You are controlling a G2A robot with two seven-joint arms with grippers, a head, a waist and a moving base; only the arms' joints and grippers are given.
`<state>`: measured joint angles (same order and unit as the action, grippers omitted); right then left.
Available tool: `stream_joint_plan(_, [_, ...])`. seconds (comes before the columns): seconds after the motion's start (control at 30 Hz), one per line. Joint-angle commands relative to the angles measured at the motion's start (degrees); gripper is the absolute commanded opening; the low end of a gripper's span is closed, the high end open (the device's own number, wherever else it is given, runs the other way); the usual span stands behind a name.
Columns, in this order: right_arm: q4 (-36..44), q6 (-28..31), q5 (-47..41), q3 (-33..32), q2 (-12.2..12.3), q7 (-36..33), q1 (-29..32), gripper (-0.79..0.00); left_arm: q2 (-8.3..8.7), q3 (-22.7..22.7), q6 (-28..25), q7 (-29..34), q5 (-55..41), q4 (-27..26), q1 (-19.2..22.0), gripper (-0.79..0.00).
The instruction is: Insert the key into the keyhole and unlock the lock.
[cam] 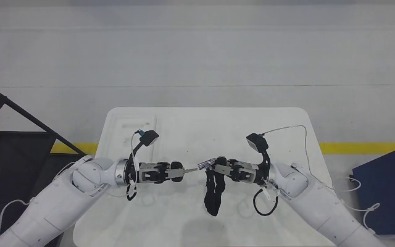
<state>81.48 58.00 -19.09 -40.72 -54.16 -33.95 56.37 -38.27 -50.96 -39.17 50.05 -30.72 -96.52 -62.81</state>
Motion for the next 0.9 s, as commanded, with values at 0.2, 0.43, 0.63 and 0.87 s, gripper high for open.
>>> stream_joint_plan(0.2, [0.0, 0.0, 0.0, 0.0, 0.0, 0.0, 0.0, -0.785, -0.96, -0.2, 0.3, 0.4, -0.2, 0.9, 0.0, -0.785])
stream_joint_plan(0.43, [0.0, 0.0, 0.0, 0.0, 0.0, 0.0, 0.0, -0.785, -1.70, -0.7, 0.5, 0.7, 0.1, 1.2, -0.2, -0.785])
stream_joint_plan(0.63, [0.0, 0.0, 0.0, 0.0, 0.0, 0.0, 0.0, -0.785, -2.25, -1.1, 0.7, 1.2, 0.5, 1.0, -0.5, -0.785])
stream_joint_plan(0.87, [0.0, 0.0, 0.0, 0.0, 0.0, 0.0, 0.0, -0.785, -2.91, -1.6, 1.2, 1.5, 0.7, 0.7, -0.7, -0.785])
